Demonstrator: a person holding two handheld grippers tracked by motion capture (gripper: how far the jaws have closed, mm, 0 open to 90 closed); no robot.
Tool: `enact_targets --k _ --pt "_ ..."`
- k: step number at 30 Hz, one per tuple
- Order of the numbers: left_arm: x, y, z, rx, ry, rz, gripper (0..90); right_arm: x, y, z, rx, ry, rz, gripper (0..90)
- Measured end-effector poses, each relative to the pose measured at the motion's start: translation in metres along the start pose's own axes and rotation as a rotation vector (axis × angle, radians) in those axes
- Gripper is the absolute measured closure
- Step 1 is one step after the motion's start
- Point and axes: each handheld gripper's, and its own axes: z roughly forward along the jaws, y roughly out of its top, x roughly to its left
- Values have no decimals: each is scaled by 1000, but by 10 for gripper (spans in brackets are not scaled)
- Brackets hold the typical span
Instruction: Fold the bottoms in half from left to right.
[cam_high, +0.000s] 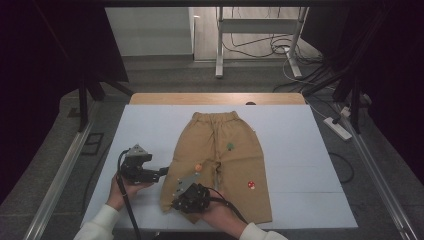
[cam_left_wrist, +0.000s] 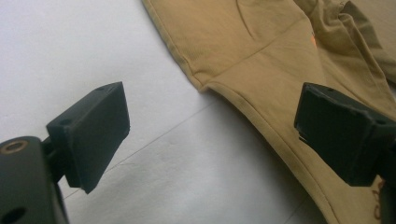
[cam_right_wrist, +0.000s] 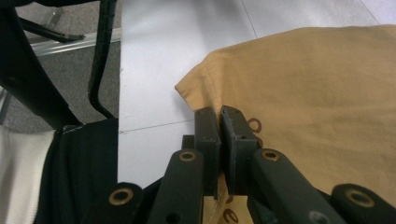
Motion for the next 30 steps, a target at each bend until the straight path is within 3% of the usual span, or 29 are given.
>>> enact_targets --k 5,15,26,30 --pt "0 5 3 10 -8 -4 114 3 -1 -6 -11 3 4 853" --pt "-1 30 16 20 -21 0 113 5 -3 -14 -19 9 -10 852" --pt "-3 55 42 37 -50 0 118 6 -7 -21 -29 14 -5 852" --pt "-4 62 52 48 -41 8 120 6 -8 -20 -28 17 -4 852"
